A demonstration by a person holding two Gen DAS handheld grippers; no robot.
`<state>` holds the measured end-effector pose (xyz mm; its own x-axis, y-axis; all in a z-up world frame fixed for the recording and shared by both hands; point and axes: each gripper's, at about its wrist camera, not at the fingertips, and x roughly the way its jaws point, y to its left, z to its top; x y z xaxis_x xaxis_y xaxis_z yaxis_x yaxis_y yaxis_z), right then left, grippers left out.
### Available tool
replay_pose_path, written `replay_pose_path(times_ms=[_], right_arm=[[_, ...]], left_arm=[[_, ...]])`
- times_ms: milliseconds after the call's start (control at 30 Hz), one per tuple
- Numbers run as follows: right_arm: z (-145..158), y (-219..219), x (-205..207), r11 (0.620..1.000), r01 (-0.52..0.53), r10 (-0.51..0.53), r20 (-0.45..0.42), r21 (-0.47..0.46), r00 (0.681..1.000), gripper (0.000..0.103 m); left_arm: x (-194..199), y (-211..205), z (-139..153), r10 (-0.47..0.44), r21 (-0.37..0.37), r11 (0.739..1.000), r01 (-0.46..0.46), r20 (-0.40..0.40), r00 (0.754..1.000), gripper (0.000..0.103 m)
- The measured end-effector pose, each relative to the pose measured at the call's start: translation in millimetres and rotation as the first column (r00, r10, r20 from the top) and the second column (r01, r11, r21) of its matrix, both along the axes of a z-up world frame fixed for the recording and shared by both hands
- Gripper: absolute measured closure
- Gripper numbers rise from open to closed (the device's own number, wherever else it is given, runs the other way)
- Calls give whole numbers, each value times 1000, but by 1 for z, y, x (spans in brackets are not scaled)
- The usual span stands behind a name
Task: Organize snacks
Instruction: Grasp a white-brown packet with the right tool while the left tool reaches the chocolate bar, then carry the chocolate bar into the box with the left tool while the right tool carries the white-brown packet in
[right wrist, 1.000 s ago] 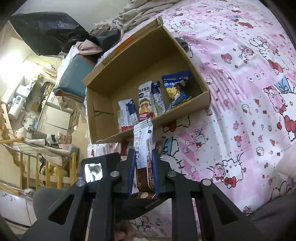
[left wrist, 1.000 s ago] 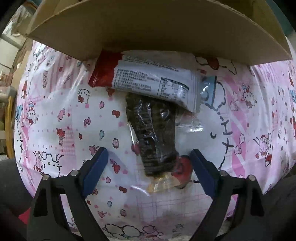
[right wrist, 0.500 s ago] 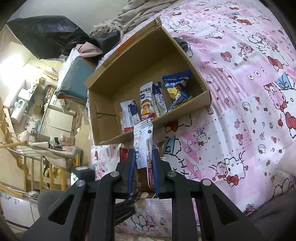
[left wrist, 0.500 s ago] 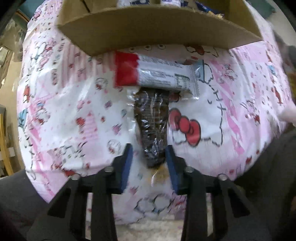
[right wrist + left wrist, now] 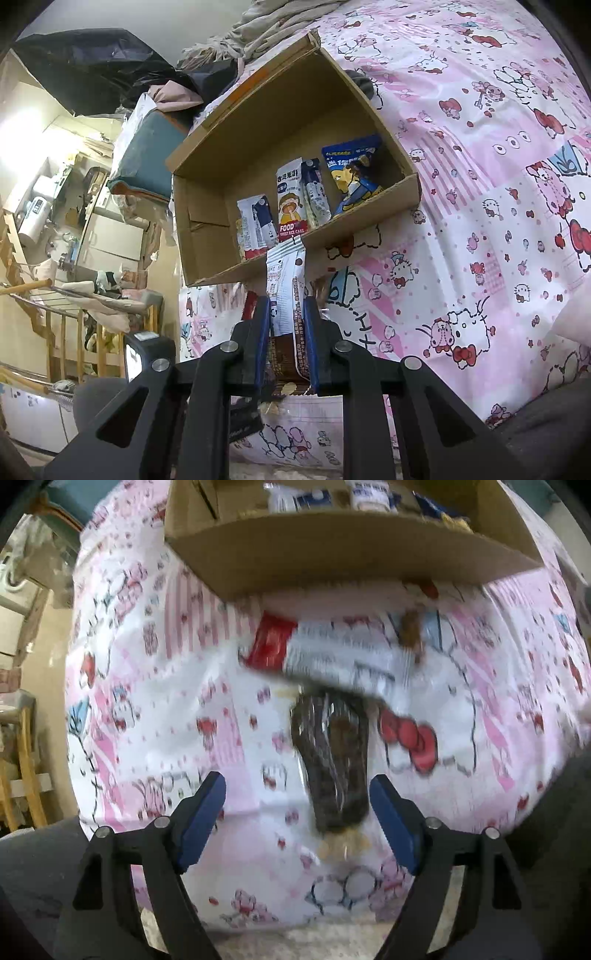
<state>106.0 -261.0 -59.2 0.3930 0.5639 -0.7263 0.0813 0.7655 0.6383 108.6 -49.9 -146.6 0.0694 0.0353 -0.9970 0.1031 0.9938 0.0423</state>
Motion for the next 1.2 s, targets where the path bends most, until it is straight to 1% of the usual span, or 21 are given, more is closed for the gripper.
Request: replay_pose_path(times_ms=[67,100,133,167,267,300,400,433,467,500,600,633,667,767,833,933,1000,1100,1200], right_arm=[[0,1,1,1000,-4,4,-1,-2,1000,84],[0,2,1,1000,-8,8,-1,-4,1000,84],[0,3,1,1000,-11,11,-1,-5,1000,84],[0,3,1,1000,-12,12,-1,-6,1000,84],[-1,1,1,1000,-9,9,-3,-4,1000,84],[-1,0,0,1000,-6,6,-3,-2,1000,84],[-1,0,1,1000,-5,5,-5,-4,1000,84],[-2,0,1,1000,-6,6,-8,-6,1000,84],[-3,0,2,1000,-7,7,-11,-5,1000,84],[-3,0,2,1000,-8,8,-12,-5,1000,84],[-1,0,1,1000,-12,12,-7,-4,1000,84],[-1,0,2,1000,-12,12,-6,-4,1000,84],[-1,0,2,1000,-11,11,-7,-3,1000,84],[0,0,2,1000,-7,7,-4,2,1000,84],[1,0,1,1000,-7,7,-3,3,1000,84],[2,-1,1,1000,-7,7,-1,5,1000,84],[3,0,0,1000,-6,6,1,10,1000,84],[4,1,0,1000,-7,7,3,11,1000,84],[4,1,0,1000,-7,7,1,6,1000,84]], left_arm=[[10,-6,-3,19,-30,999,-19,-3,1000,25],[16,-10,-5,23,-24,999,-23,3,1000,25],[23,-16,-9,33,-3,999,-33,2,999,25],[29,-17,-16,51,11,999,-50,-12,999,25],[41,-15,-28,119,-1,993,-119,-32,992,25],[43,-17,-29,126,7,992,-126,-19,992,25],[53,-31,-34,111,36,993,-111,6,994,26],[56,-33,-34,118,31,993,-118,3,993,29],[59,-33,-33,121,11,993,-121,2,993,40],[59,-46,-32,116,3,993,-116,3,993,47],[62,-54,-28,72,14,997,-72,-3,997,51],[64,-57,-26,70,11,997,-70,-1,998,54],[64,-58,-22,71,6,997,-71,8,997,62],[64,-60,-2,48,-22,999,-48,13,999,66],[63,-57,10,30,-24,999,-29,40,999,88],[63,-50,23,25,-66,998,-22,45,999,90],[63,-48,23,18,-77,997,-14,49,999,90],[61,-35,22,37,-96,995,-32,47,998,90],[51,-25,25,37,-126,992,-30,52,998,93]])
